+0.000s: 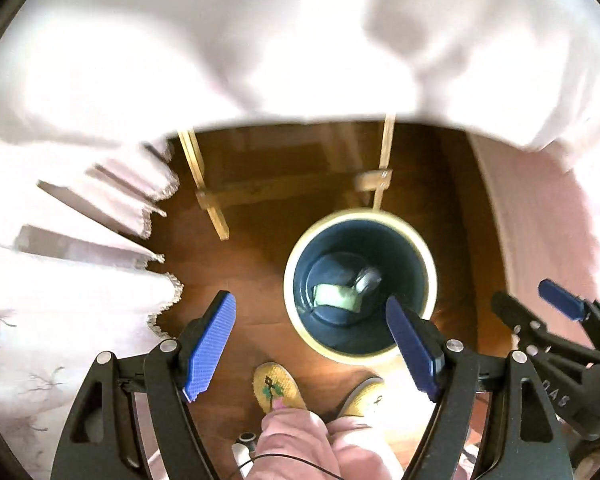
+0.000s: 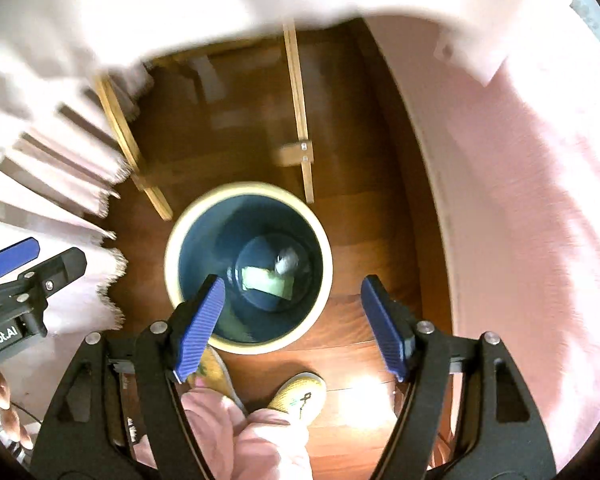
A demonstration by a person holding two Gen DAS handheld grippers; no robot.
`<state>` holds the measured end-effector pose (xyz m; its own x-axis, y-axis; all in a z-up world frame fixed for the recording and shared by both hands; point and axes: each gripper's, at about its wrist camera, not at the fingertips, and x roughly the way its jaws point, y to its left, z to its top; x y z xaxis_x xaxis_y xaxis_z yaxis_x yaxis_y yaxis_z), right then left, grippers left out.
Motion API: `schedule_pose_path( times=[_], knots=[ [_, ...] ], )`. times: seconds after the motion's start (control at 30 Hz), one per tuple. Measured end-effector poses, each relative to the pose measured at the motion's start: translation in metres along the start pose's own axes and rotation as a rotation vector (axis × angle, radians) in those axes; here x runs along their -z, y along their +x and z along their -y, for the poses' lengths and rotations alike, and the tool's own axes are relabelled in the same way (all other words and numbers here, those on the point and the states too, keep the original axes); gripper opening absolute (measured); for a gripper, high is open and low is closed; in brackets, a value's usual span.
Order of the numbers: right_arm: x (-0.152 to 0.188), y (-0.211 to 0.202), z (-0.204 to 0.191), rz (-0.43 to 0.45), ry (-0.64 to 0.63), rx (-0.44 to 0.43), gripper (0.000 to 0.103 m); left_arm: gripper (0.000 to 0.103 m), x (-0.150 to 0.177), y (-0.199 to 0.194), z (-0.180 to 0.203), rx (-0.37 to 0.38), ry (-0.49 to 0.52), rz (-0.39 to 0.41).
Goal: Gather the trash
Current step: 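Raise both open tools back toward the table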
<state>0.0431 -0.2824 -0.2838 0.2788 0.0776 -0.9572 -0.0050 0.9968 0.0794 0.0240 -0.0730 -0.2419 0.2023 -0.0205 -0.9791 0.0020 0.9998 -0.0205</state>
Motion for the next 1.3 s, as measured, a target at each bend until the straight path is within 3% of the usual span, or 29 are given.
schedule_pose_path(
  times=[0.2, 0.33, 0.5, 0.63, 0.77, 1.0, 1.2, 1.3],
  knots=[
    [-0.015, -0.092, -0.02, 0.036, 0.018, -0.045, 0.074, 0.079, -0.025, -0.106, -0.015, 0.056, -0.013, 0.067],
    [-0.029, -0.151, -0.035, 0.079, 0.022, -0.08, 0.074, 0.079, -0.047, -0.177, -0.028, 0.045, 0.002, 0.149],
    [-0.053, -0.217, -0.054, 0.135, 0.012, -0.089, 0.074, 0.079, -0.076, -0.242, -0.042, 0.035, 0.021, 0.209],
    [-0.076, -0.267, -0.065, 0.205, 0.007, -0.099, 0.074, 0.078, -0.103, -0.285, -0.053, 0.082, 0.023, 0.226],
    [-0.103, -0.315, -0.073, 0.29, 0.016, -0.087, 0.074, 0.072, -0.125, -0.311, -0.059, 0.137, 0.044, 0.256],
    [-0.144, -0.364, -0.085, 0.405, 0.015, -0.049, 0.074, 0.07, -0.162, -0.357, -0.049, 0.122, 0.123, 0.384],
    [-0.179, -0.398, -0.099, 0.485, -0.007, -0.017, 0.074, 0.07, -0.194, -0.372, -0.052, 0.125, 0.139, 0.432],
    [-0.202, -0.402, -0.1, 0.483, -0.01, -0.016, 0.074, 0.07, -0.21, -0.376, -0.052, 0.112, 0.132, 0.445]
  ],
)
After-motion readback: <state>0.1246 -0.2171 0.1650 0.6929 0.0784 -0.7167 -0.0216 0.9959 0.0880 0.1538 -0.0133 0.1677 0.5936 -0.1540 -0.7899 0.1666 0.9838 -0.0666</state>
